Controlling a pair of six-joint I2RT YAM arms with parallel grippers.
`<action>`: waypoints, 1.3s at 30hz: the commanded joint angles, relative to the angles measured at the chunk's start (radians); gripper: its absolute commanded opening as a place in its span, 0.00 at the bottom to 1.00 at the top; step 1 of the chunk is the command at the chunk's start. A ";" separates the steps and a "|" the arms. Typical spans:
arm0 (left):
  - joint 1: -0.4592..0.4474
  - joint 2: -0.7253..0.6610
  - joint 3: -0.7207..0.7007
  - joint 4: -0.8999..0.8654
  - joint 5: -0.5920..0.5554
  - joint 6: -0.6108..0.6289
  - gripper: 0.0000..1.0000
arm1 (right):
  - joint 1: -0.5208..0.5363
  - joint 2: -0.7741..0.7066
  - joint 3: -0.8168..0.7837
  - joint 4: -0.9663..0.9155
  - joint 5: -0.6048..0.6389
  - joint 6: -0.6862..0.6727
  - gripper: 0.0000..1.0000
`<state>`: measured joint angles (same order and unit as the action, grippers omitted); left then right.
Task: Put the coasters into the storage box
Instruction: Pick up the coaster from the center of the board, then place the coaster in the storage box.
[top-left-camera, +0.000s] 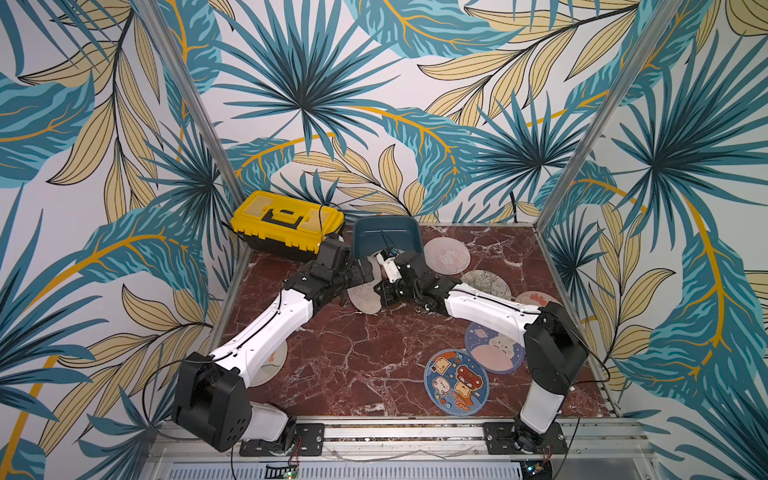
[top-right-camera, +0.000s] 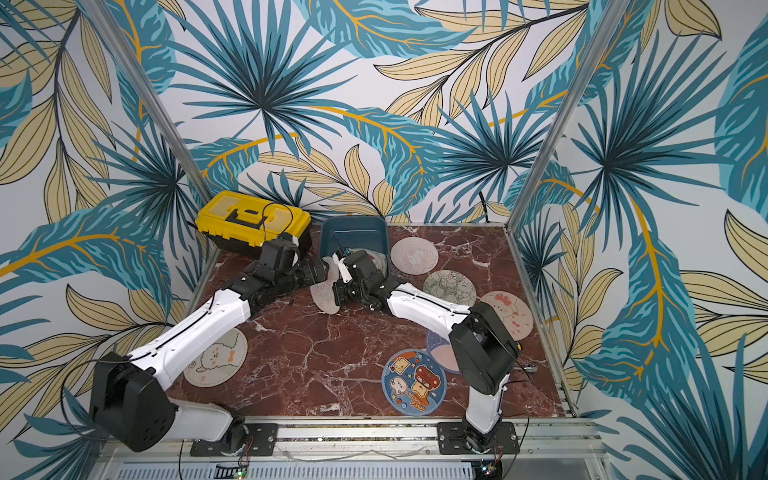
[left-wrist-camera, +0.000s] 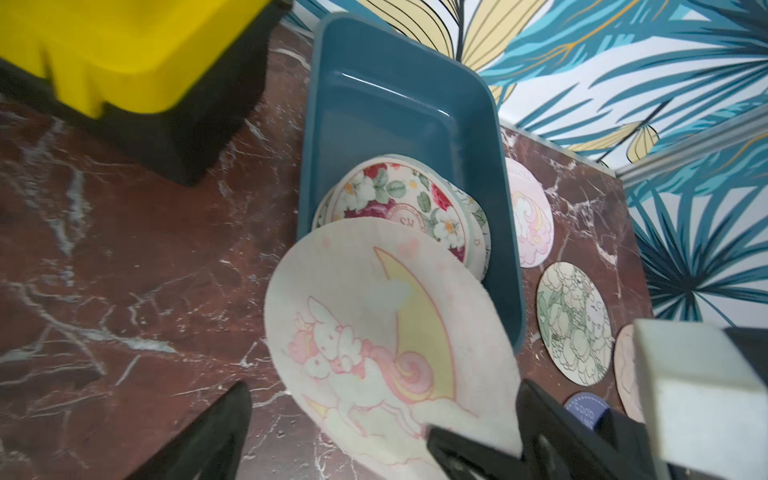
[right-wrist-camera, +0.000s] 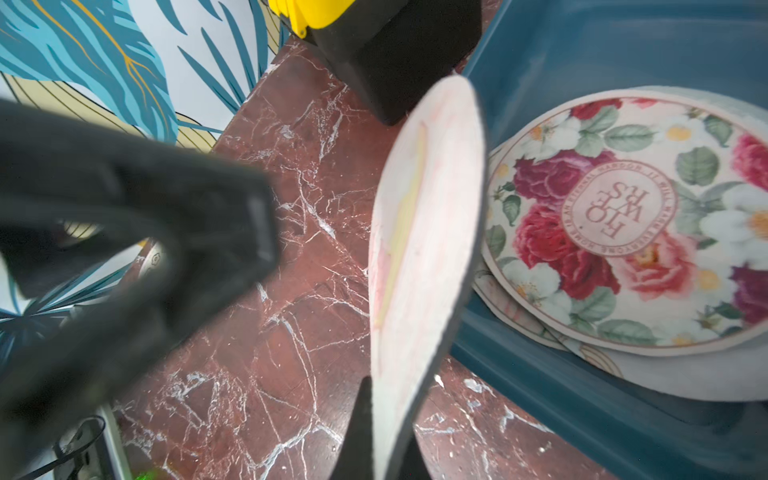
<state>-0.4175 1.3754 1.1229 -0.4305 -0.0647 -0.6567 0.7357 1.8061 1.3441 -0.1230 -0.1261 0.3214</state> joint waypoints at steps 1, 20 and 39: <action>0.016 -0.073 -0.058 0.018 -0.121 0.030 1.00 | 0.001 -0.057 0.045 -0.033 0.070 -0.036 0.00; 0.047 -0.228 -0.206 0.023 -0.200 0.068 0.99 | -0.005 0.049 0.282 -0.128 0.294 -0.164 0.00; 0.071 -0.202 -0.268 0.050 -0.197 0.062 0.99 | -0.096 0.314 0.467 -0.052 0.116 -0.094 0.00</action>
<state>-0.3550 1.1637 0.8776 -0.4065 -0.2661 -0.5995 0.6533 2.1025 1.7779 -0.2131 0.0360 0.1989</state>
